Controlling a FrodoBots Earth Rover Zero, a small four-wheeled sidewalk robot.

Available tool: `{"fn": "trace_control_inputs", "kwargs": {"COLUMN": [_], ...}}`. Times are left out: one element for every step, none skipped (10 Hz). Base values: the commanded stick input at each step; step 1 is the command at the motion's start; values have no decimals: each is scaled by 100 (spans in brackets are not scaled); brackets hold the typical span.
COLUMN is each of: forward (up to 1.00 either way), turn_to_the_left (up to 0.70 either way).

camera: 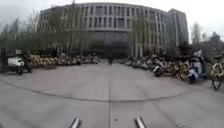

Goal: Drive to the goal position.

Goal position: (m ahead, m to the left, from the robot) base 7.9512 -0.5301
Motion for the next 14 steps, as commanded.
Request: {"fn": "trace_control_inputs", "kwargs": {"forward": [100,100,100,100,100,100,100,100,100,100,100,100,100,100], "turn_to_the_left": [6,6,6,6,6,6,6,6,6,6,6,6,6,-16]}}
